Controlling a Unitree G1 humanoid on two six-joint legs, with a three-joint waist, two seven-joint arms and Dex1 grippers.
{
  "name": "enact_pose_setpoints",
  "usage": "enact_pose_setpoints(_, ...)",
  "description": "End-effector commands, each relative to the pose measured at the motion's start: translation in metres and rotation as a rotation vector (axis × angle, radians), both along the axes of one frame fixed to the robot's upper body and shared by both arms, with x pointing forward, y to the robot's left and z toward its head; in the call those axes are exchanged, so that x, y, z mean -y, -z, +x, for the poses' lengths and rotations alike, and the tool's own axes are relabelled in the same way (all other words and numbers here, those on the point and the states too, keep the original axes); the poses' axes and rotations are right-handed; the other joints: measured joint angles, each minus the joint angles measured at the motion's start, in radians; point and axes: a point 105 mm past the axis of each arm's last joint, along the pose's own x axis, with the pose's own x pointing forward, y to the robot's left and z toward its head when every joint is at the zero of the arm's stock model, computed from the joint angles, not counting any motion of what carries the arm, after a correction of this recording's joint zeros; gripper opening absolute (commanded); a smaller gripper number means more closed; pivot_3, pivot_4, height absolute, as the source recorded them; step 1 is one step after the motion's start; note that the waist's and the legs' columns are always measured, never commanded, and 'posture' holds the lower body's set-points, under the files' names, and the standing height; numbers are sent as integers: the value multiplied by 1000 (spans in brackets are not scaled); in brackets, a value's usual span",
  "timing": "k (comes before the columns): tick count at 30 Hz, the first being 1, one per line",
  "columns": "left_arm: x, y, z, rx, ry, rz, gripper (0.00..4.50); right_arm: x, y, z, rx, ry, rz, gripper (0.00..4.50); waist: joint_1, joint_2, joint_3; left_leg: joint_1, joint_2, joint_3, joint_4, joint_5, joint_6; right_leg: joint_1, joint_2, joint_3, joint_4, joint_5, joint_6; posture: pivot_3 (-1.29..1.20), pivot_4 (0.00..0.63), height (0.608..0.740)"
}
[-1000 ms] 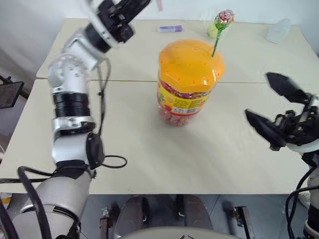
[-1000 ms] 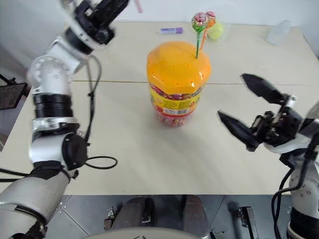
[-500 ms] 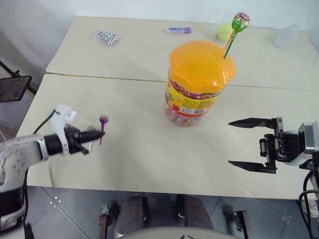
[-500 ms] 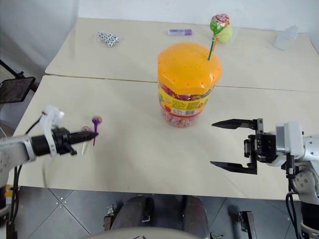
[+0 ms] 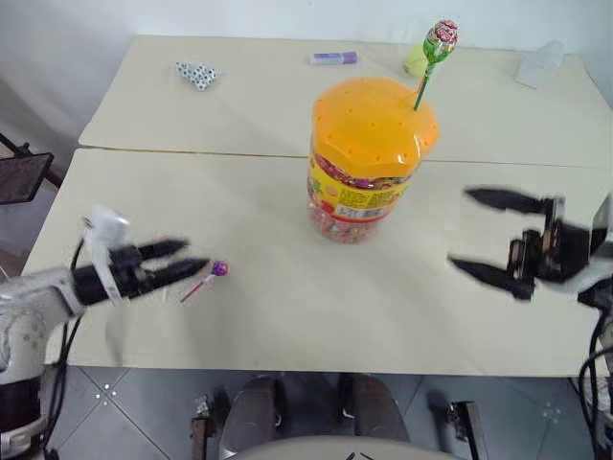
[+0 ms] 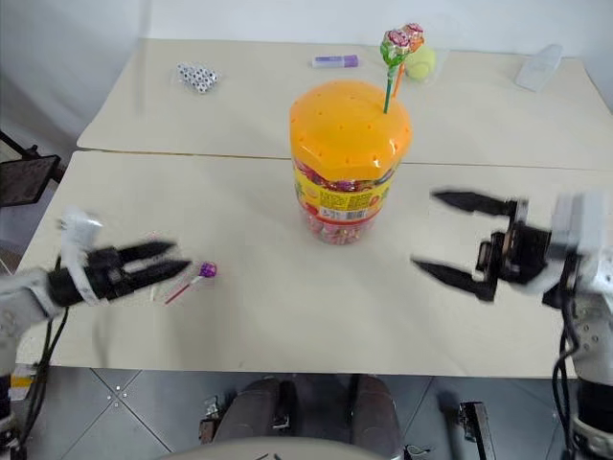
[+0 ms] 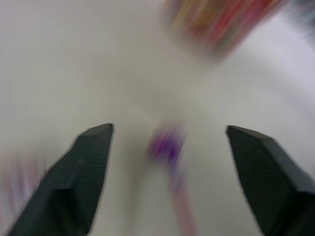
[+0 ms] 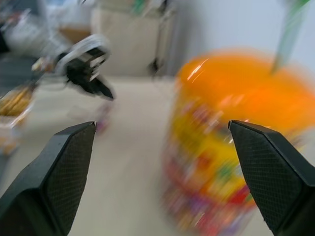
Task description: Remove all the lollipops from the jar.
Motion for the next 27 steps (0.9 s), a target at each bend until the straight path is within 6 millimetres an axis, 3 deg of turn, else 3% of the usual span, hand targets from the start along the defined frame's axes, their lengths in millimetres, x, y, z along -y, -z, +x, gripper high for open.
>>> enact_pose_setpoints(1, 3, -48, -2, 210, 102, -128, 3946, -3, -29, 18, -19, 124, 124, 4500, 1, 0, 0, 0, 0, 0, 0, 0, 0, 0, 0, 0, 1, 0, 0, 0, 150, 740)
enact_pose_setpoints(6, 18, -81, 8, 382, 139, -251, 3946, -28, -49, 38, -39, 141, 165, 4500, 0, 0, 0, 0, -1, 0, -1, 0, 0, 0, 0, -2, 2, 1, 1, 0, 150, 740)
enact_pose_setpoints(14, 38, -83, 16, 424, 224, -256, 3946, -56, -54, 60, -64, 163, 124, 4500, -7, 0, 0, -2, -1, 1, -1, -1, 0, -2, 3, -2, 1, 1, 1, 0, 150, 740)
enact_pose_setpoints(17, 40, -81, 17, 427, 228, -265, 3972, -54, -57, 66, -60, 184, 136, 3863, -10, 0, 0, -2, -1, 0, -1, -1, 0, -2, 3, -2, 1, 1, 1, 0, 150, 740)
enact_pose_setpoints(27, 38, -78, 18, 433, 223, -289, 3972, -52, -63, 71, -61, 171, 171, 653, -23, 0, 0, -3, 0, 0, -1, -1, 0, -2, 3, -3, 1, 1, 1, 0, 150, 740)
